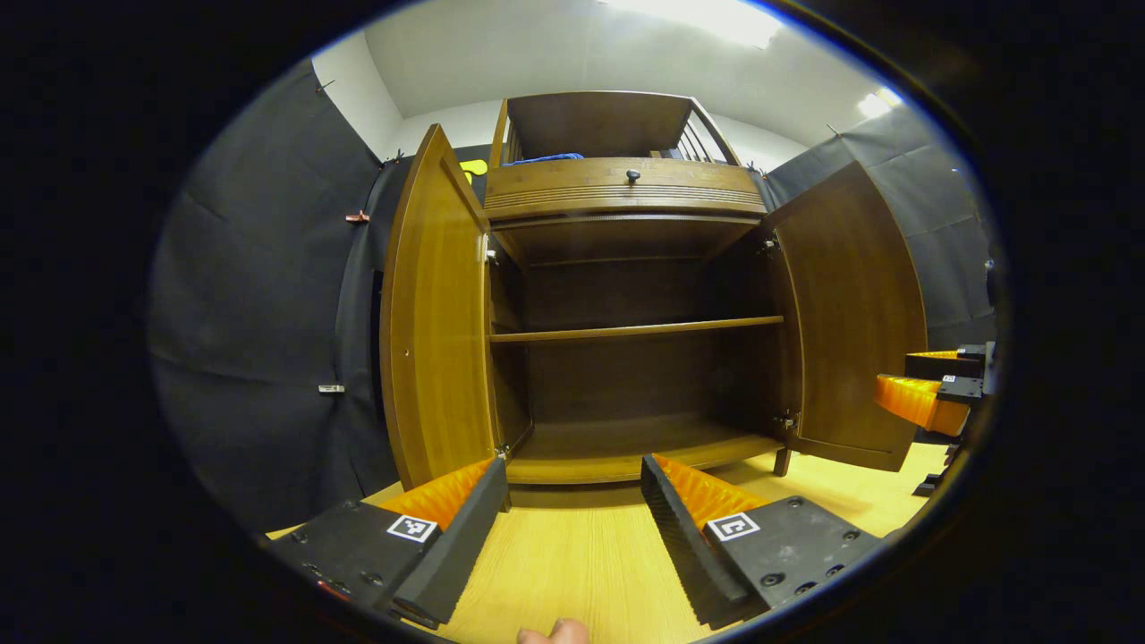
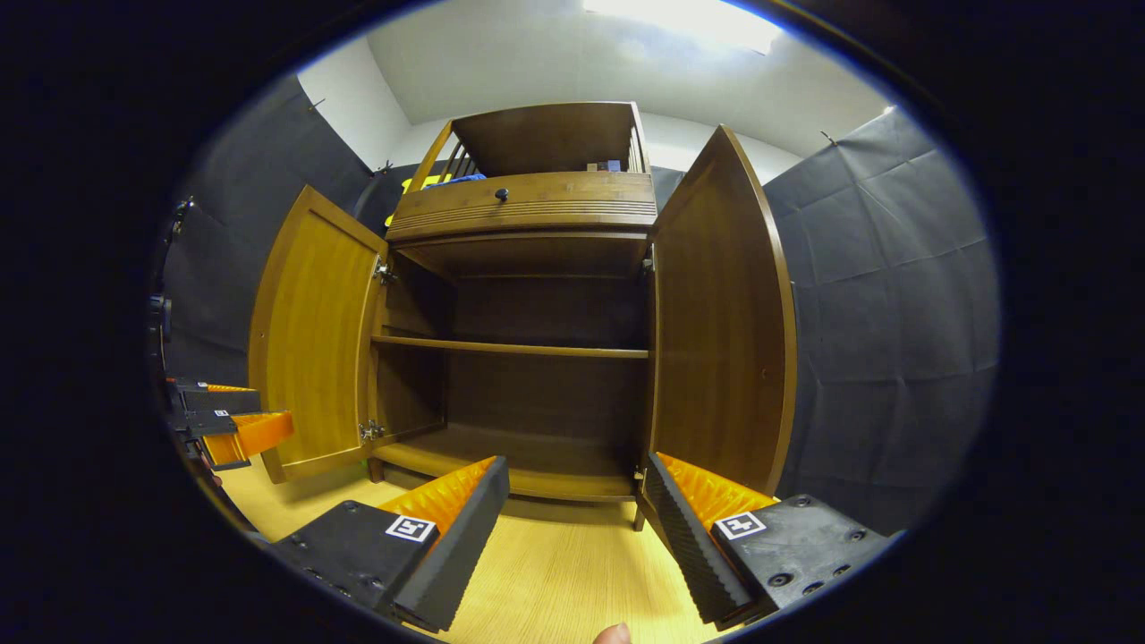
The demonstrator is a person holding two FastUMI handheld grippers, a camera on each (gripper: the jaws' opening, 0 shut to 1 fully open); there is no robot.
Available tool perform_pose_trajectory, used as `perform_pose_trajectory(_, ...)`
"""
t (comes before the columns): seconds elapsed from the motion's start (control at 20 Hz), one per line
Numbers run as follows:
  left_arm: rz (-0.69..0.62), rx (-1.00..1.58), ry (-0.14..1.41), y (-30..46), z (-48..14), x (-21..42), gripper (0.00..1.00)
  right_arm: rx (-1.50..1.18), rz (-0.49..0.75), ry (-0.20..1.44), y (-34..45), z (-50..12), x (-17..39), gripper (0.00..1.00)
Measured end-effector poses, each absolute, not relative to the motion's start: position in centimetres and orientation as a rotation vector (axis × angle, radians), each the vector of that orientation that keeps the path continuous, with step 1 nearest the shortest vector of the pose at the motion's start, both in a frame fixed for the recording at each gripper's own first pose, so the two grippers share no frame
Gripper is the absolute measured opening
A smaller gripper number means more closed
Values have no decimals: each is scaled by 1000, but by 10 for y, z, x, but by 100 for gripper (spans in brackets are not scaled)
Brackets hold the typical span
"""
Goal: Open the right door of the double-door shoe cabinet with the right hand, and open the left door with the left hand.
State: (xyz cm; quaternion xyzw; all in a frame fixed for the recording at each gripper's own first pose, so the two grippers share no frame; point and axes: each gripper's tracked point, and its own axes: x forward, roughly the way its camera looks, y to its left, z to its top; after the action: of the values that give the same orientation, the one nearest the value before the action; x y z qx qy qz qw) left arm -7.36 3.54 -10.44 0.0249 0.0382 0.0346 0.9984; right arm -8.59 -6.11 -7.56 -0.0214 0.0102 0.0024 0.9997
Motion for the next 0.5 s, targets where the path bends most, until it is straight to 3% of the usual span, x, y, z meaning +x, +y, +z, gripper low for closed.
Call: perform_pose_trajectory(0.5,67,50,78,35,-105,-73,94,-40,5,21,-61,-75,-86,97)
